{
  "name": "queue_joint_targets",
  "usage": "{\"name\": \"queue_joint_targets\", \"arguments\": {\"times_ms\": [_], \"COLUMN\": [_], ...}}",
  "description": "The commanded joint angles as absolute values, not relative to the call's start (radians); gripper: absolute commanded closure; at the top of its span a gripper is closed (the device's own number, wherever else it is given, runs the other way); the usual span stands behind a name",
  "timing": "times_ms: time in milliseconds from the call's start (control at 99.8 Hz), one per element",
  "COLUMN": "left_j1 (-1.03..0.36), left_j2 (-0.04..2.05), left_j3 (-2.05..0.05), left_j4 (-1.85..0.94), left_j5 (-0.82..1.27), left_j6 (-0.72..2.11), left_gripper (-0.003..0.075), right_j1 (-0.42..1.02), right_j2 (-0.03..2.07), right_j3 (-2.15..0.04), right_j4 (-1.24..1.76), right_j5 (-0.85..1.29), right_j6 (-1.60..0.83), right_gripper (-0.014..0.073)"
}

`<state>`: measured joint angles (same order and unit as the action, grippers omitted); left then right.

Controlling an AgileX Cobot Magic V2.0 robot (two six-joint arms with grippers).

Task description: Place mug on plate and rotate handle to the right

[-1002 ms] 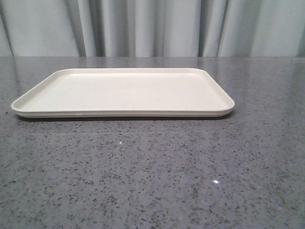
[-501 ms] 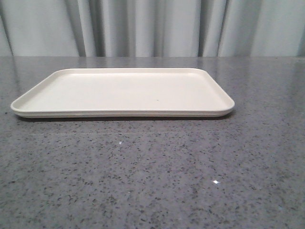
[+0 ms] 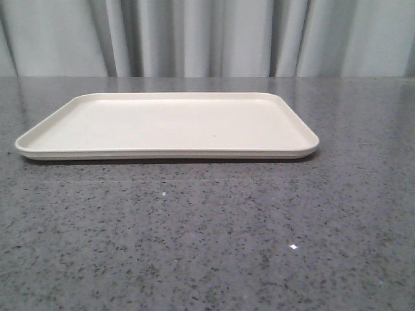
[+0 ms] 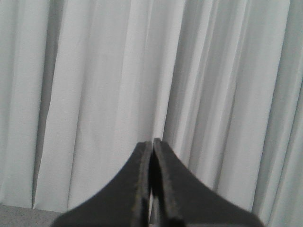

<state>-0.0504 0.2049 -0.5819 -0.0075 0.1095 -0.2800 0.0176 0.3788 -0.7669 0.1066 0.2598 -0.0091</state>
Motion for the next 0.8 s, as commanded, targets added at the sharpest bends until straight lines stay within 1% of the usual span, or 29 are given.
{"name": "queue_joint_targets", "arguments": {"times_ms": [0, 80, 130, 180, 221, 271, 321, 391, 491, 561, 591, 641, 792], "left_j1": [-0.048, -0.048, -0.048, -0.048, -0.048, -0.048, -0.048, -0.048, -0.048, -0.048, -0.048, -0.048, -0.048], "left_j2": [0.284, 0.349, 0.388, 0.428, 0.461, 0.498, 0.53, 0.569, 0.61, 0.631, 0.636, 0.648, 0.672], "left_j3": [-0.687, -0.76, -0.809, -0.856, -0.894, -0.938, -0.976, -1.027, -1.087, -1.124, -1.139, -1.164, -1.239], "left_j4": [0.0, 0.031, 0.041, 0.052, 0.052, 0.052, 0.05, 0.05, 0.05, 0.05, 0.05, 0.05, 0.05], "left_j5": [0.115, 0.183, 0.241, 0.291, 0.334, 0.376, 0.407, 0.447, 0.489, 0.526, 0.551, 0.588, 0.7], "left_j6": [-0.287, -0.285, -0.285, -0.273, -0.255, -0.233, -0.223, -0.214, -0.213, -0.213, -0.213, -0.213, -0.211], "left_gripper": [0.0739, 0.0738, 0.0738, 0.0737, 0.0727, 0.0697, 0.0648, 0.0561, 0.0408, 0.032, 0.0296, 0.0277, 0.0277], "right_j1": [0.029, 0.038, 0.039, 0.039, 0.039, 0.039, 0.039, 0.039, 0.039, 0.039, 0.039, 0.039, 0.039], "right_j2": [0.424, 0.443, 0.452, 0.457, 0.457, 0.457, 0.457, 0.457, 0.456, 0.455, 0.455, 0.455, 0.455], "right_j3": [-0.853, -0.888, -0.904, -0.913, -0.913, -0.913, -0.913, -0.911, -0.911, -0.911, -0.911, -0.911, -0.911], "right_j4": [0.094, 0.094, 0.094, 0.094, 0.094, 0.094, 0.094, 0.093, 0.081, 0.077, 0.077, 0.077, 0.077], "right_j5": [0.217, 0.228, 0.23, 0.227, 0.214, 0.21, 0.209, 0.207, 0.205, 0.198, 0.196, 0.196, 0.196], "right_j6": [-0.021, -0.021, -0.021, -0.021, -0.021, -0.021, -0.021, -0.021, -0.021, -0.021, -0.021, -0.021, -0.021], "right_gripper": [0.0438, 0.0275, 0.0193, 0.0134, 0.0105, 0.0097, 0.0097, 0.0097, 0.0097, 0.0097, 0.0097, 0.0097, 0.0097]}}
